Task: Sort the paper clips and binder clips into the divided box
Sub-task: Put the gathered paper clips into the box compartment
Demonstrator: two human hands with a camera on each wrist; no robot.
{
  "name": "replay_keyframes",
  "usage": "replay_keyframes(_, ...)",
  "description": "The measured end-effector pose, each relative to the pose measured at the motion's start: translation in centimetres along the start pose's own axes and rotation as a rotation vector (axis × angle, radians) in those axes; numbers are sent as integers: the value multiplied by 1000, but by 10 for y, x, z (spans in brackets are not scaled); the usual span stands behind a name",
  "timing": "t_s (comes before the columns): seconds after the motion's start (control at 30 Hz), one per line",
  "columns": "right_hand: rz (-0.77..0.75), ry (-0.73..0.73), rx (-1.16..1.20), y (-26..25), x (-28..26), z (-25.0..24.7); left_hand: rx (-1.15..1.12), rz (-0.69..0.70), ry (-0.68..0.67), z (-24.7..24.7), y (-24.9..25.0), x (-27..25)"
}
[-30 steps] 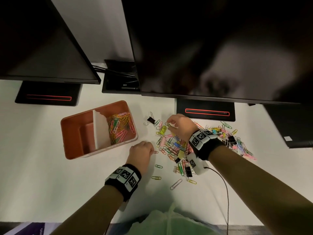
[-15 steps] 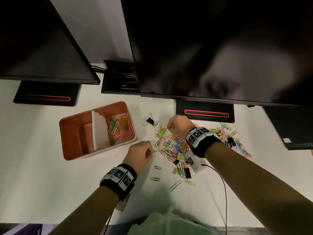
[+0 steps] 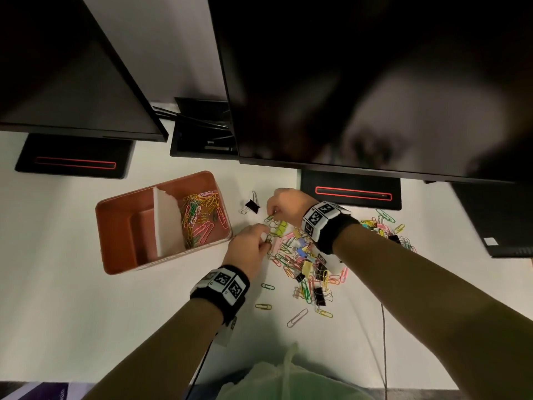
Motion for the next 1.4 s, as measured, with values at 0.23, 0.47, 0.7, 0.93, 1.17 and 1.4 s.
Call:
replay_keyframes(0.23, 37, 64, 42, 21, -12, 5, 112, 98, -12, 0, 8, 2)
replay_keyframes(0.47, 102, 83, 167, 42, -25, 5, 224, 132, -61, 3, 11, -3)
replay_keyframes(0.7, 22, 210, 200, 48, -62, -17, 208, 178, -88, 5, 11, -7)
replay_keyframes(0.93, -40, 62, 166, 25, -80, 30, 102, 190, 14, -3, 13, -3)
replay_keyframes(1.17, 43, 102, 72, 48, -81, 23, 103, 185, -47, 0, 25, 10)
replay_keyframes(1.4, -21, 57, 4, 22, -68, 33, 199, 190, -93, 5, 27, 16)
Point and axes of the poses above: each hand's wrist, its own x-axis towards the middle knuckle, its own z-axis out of the palm, y = z × x, the point moved 9 cm from there along x, towards the middle knuckle, and after that the axes turned 9 degrees about z, right-handed, at the moved point
